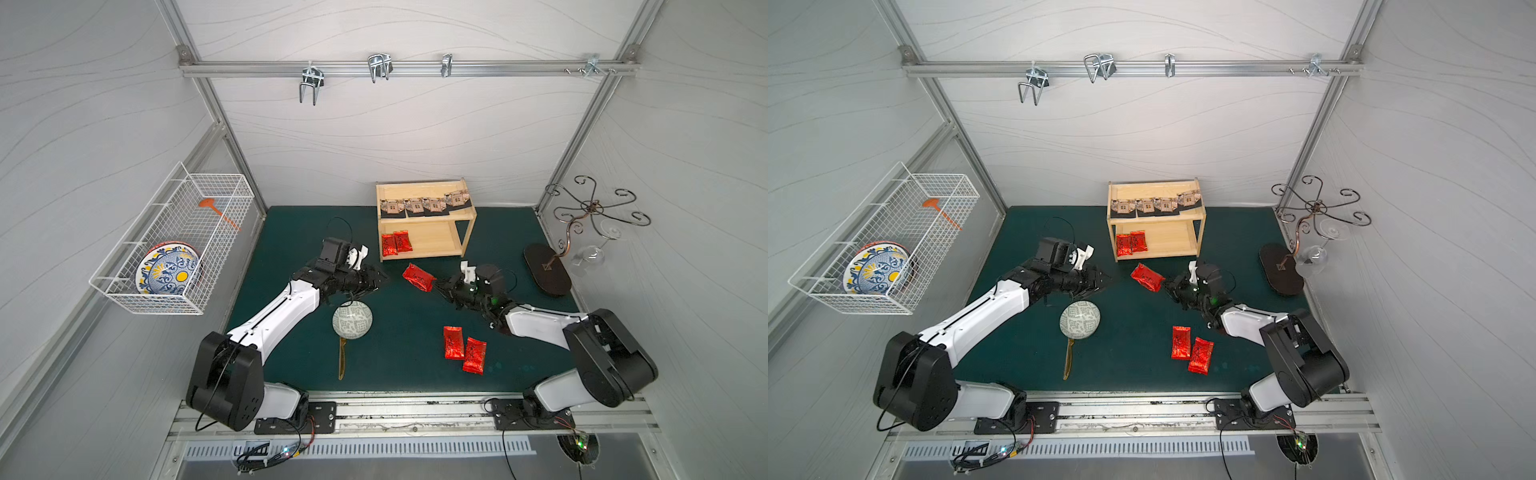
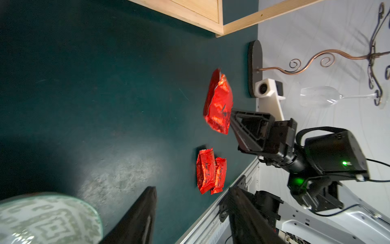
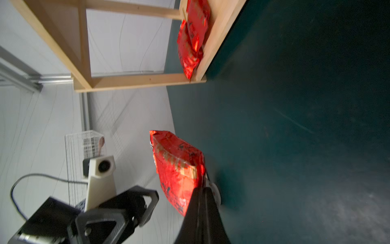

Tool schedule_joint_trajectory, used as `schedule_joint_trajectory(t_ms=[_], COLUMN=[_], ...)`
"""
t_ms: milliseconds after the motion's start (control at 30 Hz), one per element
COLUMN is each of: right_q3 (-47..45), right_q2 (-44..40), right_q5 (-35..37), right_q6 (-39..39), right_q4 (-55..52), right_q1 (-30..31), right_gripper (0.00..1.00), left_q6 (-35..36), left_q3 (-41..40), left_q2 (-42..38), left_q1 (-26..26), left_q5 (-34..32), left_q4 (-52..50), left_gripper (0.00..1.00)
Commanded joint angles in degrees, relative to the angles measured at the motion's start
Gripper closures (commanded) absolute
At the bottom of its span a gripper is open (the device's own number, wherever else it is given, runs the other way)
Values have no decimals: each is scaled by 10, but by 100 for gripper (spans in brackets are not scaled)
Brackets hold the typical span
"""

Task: Place the tea bags on the shelf by color
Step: Pick up the tea bag from the center of the board, then place the tea bag on the shelf.

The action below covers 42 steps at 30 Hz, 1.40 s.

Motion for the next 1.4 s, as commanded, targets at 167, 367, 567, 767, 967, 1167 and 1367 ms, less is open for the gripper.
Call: schedule_joint_trajectory(t_ms=[167,367,567,767,967,1167,1367], right_q3=[143,247,336,393,431,456,472], right_q2=[68,166,256,314,350,378,394], right_q5=[257,332,360,380,391,389,386], right_q6=[34,57,89,112,126,139,150], right_q4=[-136,-158,-170,-178,-188,-196,-206], right_q1=[12,25,35,37,39,44,53], right_gripper=[100,100,100,100,100,100,100], left_q6=[31,32,33,33,33,32,33], left_q3=[-2,-9,-11,-12,-14,-15,-14], left_q2=[-34,-44,-53,-57,-59,-59,-59], left_q1=[1,1,1,1,1,1,1], left_q5=[-49,-55,-59,-60,-61,-61,-64], left_q4=[-44,-49,-53,-54,-54,-53,-54], left_gripper=[41,41,41,41,41,41,41])
